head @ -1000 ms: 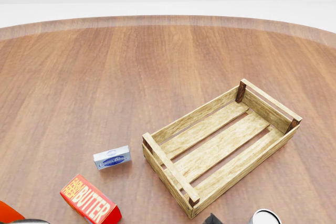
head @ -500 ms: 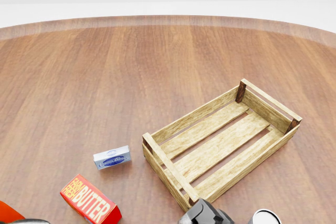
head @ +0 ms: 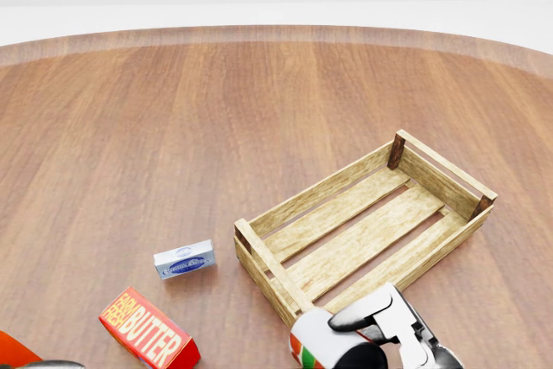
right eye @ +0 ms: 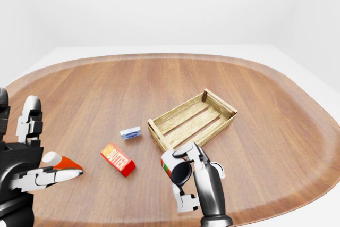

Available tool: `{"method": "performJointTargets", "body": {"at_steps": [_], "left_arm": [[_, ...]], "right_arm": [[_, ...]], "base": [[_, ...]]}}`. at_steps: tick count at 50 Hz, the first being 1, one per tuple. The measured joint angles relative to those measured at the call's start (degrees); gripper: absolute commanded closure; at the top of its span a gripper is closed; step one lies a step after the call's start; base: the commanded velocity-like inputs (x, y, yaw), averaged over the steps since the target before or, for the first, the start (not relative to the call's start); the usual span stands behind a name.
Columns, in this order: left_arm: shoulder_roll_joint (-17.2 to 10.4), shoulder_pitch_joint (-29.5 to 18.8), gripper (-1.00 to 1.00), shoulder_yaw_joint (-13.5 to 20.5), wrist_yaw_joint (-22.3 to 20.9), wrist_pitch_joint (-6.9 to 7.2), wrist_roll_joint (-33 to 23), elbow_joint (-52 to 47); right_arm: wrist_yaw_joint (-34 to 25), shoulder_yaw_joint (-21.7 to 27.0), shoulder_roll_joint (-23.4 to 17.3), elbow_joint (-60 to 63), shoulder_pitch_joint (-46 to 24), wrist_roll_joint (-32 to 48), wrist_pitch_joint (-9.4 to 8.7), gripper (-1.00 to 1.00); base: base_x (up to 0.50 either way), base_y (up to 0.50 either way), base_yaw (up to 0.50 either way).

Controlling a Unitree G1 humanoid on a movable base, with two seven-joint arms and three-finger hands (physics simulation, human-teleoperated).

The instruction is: Pick up the tomato sauce, and put it in the wooden tray.

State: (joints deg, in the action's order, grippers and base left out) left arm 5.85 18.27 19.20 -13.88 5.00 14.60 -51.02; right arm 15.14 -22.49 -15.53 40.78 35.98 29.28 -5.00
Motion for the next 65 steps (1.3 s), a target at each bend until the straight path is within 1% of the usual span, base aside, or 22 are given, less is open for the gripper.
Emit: {"method": "performJointTargets", "body": {"at_steps": [9, 19, 29, 40, 51, 65], "left_arm": [[-0.1, -0.1, -0.99, -0.2, 0.1, 0.00, -0.1, 0.3], [-0.3, -0.4, -0.99, 0.4, 0.2, 0.00, 0.4, 0.3], [-0.4, -0.6, -0.99, 0.8, 0.1, 0.00, 0.8, 0.1], [-0.3, -0.7, -0.99, 1.6, -0.1, 0.00, 1.6, -0.4], [-0.2, -0.9, -0.98, 2.5, -0.4, 0.00, 2.3, -0.9], [-0.2, -1.0, -0.99, 3.4, -0.5, 0.00, 3.1, -1.2]], "right_arm": [[-0.6, 2.7, 2.5, 1.6, -1.3, 0.5, 0.00, 1.00], [-3.8, 6.6, 6.1, 2.4, -5.2, 1.9, 0.00, 1.00], [-9.4, 10.2, 9.4, 1.8, -12.2, 5.1, 0.00, 1.00], [-15.0, 13.4, 12.4, -2.1, -20.9, 9.1, 0.00, 1.00], [-18.0, 16.2, 13.9, -6.9, -27.2, 11.1, 0.00, 1.00], [-19.9, 19.3, 13.9, -14.6, -35.2, 13.1, 0.00, 1.00]], "base": [[0.00, 0.00, 0.00], [0.00, 0.00, 0.00], [0.00, 0.00, 0.00], [0.00, 0.00, 0.00], [0.00, 0.00, 0.00], [0.00, 0.00, 0.00]]}}
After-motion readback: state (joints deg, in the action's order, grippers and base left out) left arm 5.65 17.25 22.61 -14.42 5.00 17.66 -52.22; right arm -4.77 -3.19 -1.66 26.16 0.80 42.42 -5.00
